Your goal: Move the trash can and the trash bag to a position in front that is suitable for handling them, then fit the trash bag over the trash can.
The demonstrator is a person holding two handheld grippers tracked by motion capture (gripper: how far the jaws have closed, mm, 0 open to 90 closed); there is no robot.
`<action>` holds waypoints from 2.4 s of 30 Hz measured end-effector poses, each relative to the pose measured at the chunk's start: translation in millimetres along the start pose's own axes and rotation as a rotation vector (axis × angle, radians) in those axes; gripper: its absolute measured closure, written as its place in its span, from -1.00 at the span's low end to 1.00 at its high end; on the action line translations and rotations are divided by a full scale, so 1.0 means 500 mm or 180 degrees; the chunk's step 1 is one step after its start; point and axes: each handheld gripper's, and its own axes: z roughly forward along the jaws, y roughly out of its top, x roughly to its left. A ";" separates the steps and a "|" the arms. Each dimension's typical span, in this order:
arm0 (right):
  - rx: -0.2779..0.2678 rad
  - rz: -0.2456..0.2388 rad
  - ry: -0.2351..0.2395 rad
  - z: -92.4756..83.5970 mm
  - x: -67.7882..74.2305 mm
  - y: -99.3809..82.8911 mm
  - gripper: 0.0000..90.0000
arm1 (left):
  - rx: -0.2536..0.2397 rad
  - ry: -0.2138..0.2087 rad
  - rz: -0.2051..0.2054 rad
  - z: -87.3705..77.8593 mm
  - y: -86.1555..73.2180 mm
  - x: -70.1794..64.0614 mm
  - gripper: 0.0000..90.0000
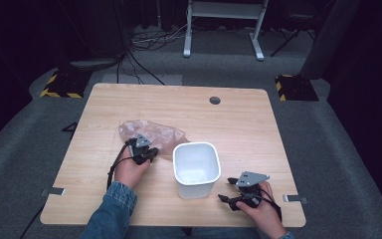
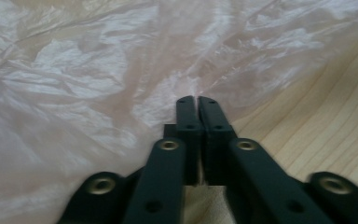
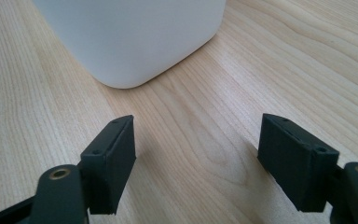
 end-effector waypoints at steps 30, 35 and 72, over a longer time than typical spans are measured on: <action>0.0008 -0.0049 -0.0082 0.001 0.005 0.000 -0.36 | -0.0864 -0.0192 0.0101 -0.182 0.085 -0.063 1.00; 0.0005 -0.0048 -0.0079 0.001 0.005 0.000 -0.36 | -0.0969 -0.0243 0.0151 -0.211 0.100 -0.073 1.00; 0.0008 -0.0060 -0.0060 0.000 0.004 -0.001 -0.36 | -0.1427 -0.0836 0.0524 -0.351 0.191 -0.234 1.00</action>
